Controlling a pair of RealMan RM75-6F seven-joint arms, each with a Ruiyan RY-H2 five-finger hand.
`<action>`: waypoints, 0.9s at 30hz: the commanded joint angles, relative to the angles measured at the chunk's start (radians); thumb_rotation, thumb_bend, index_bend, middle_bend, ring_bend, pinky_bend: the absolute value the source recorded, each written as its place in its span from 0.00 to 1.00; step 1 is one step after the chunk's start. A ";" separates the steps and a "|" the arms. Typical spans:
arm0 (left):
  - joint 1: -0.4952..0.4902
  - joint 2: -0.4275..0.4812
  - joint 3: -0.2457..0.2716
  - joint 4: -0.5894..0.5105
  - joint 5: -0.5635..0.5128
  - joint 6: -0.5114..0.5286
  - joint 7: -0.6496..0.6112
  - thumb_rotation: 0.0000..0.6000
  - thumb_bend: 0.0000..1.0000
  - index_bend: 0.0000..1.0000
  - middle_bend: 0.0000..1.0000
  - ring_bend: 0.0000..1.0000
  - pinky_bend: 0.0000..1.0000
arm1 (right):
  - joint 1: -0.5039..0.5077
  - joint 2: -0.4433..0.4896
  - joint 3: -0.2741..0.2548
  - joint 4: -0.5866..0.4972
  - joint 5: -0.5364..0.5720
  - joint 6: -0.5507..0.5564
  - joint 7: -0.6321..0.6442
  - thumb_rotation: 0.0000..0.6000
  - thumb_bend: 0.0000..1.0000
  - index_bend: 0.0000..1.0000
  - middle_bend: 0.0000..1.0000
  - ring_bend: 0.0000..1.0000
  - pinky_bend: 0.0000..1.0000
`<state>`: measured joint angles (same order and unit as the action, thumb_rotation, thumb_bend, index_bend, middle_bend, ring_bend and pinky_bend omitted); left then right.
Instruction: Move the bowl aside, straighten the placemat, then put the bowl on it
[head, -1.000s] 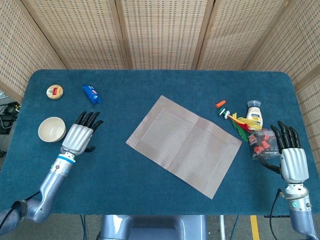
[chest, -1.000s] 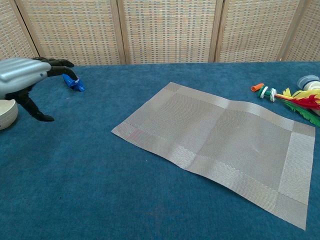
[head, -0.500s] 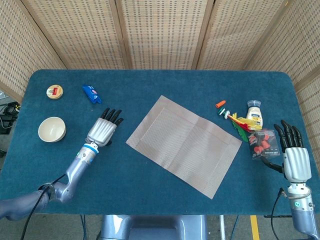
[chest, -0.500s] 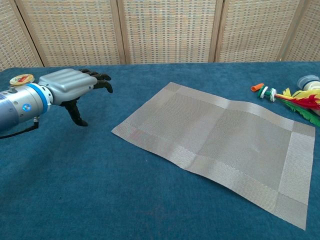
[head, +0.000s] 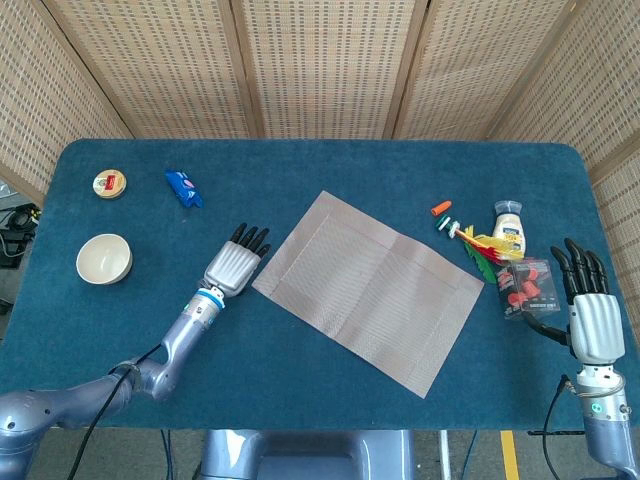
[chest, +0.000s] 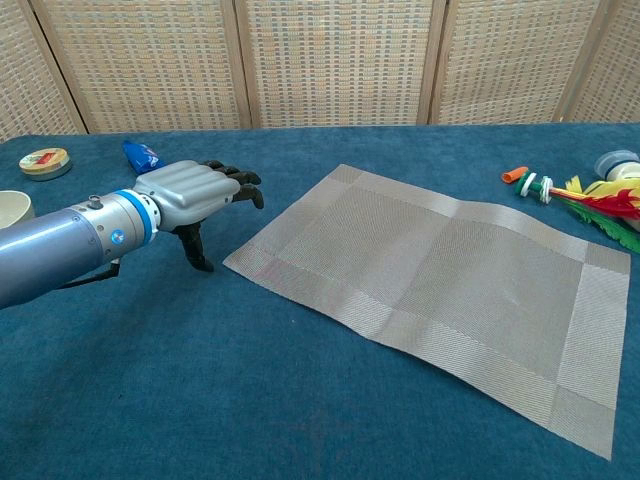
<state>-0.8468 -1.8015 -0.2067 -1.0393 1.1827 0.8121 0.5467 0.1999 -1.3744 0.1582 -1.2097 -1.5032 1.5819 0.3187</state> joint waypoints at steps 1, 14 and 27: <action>-0.011 -0.013 0.003 0.014 0.000 -0.005 -0.001 1.00 0.15 0.17 0.00 0.00 0.00 | 0.000 0.000 0.000 -0.001 -0.002 0.001 0.003 1.00 0.27 0.10 0.00 0.00 0.00; -0.057 -0.100 0.014 0.081 0.036 0.020 -0.042 1.00 0.34 0.20 0.00 0.00 0.00 | -0.003 0.004 0.009 -0.010 -0.009 0.015 0.036 1.00 0.27 0.10 0.00 0.00 0.00; -0.069 -0.139 0.037 0.124 0.121 0.075 -0.144 1.00 0.40 0.35 0.00 0.00 0.00 | -0.005 0.011 0.010 -0.023 -0.013 0.015 0.053 1.00 0.27 0.10 0.00 0.00 0.00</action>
<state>-0.9152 -1.9368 -0.1728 -0.9203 1.2997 0.8835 0.4085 0.1946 -1.3635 0.1682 -1.2331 -1.5158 1.5969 0.3712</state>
